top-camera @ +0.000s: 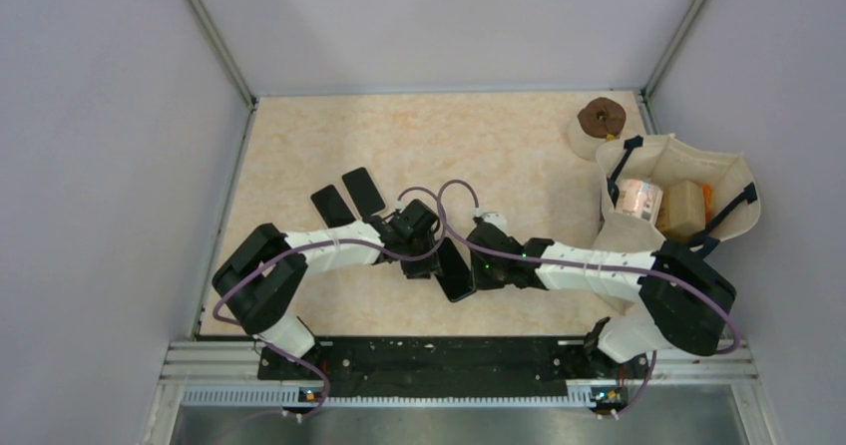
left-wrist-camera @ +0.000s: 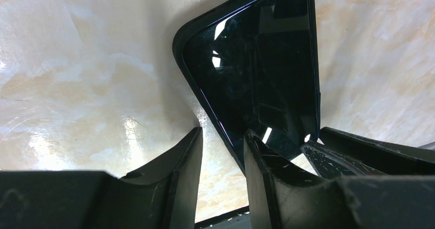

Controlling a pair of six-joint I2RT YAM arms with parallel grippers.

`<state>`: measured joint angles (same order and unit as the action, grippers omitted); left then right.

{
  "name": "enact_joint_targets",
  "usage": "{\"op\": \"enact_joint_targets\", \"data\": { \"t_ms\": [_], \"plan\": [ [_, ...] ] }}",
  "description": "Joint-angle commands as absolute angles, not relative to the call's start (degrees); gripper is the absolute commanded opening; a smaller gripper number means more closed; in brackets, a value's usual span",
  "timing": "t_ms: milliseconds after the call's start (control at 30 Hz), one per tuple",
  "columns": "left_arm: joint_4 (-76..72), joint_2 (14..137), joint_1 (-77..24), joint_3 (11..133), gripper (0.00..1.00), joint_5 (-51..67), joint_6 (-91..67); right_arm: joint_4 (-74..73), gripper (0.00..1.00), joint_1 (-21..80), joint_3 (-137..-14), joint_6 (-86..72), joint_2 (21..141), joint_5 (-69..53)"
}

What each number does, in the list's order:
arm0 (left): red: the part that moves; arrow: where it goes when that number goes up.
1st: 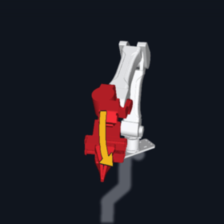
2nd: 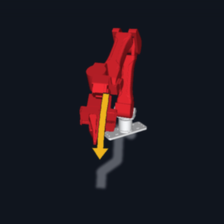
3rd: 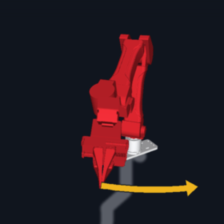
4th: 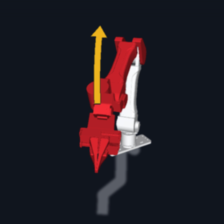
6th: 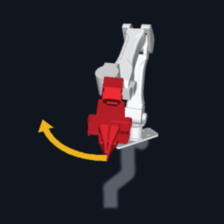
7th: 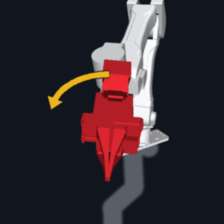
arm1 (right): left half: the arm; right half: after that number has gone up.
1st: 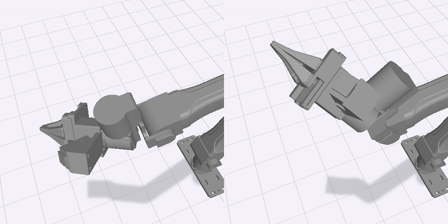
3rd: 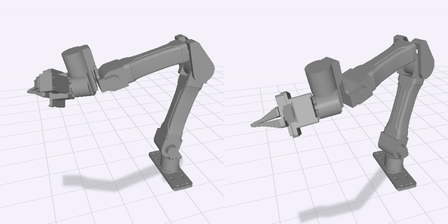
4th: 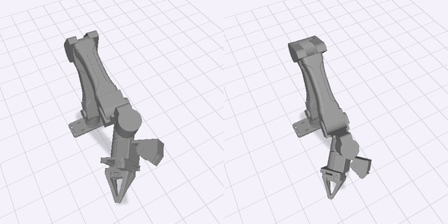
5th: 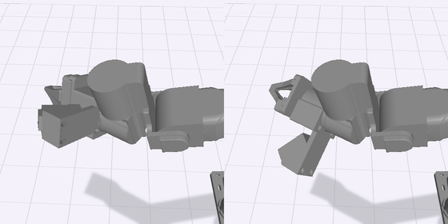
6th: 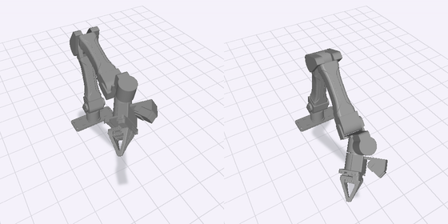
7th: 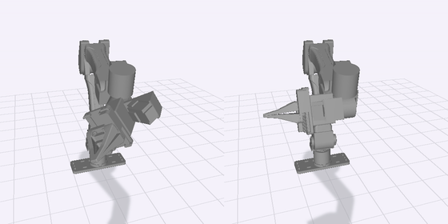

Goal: Put the phone into the phone case

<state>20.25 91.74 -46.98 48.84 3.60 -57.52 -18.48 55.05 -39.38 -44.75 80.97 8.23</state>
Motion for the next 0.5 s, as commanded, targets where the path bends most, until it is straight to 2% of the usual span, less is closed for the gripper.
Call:
{"op": "enact_joint_targets", "data": {
  "t_ms": [0, 300, 467],
  "plan": [
    [20.96, 90.7, -46.96, 48.91, 0.41, 2.47, -57.15, -24.01, 0.2, 57.23, -34.61, -46.39, 84.95, 6.96],
    [21.62, 90.46, -46.03, 49.55, 0.42, 1.36, -55.64, -26.42, 0.17, 58.89, -31.06, -50.15, 89.3, 8.43],
    [21.25, 90.53, -45.02, 49.6, 0.42, 1.95, -54.13, -26.51, 0.16, 62.04, -31.91, -53.61, 95.69, 8.29]
  ]
}}
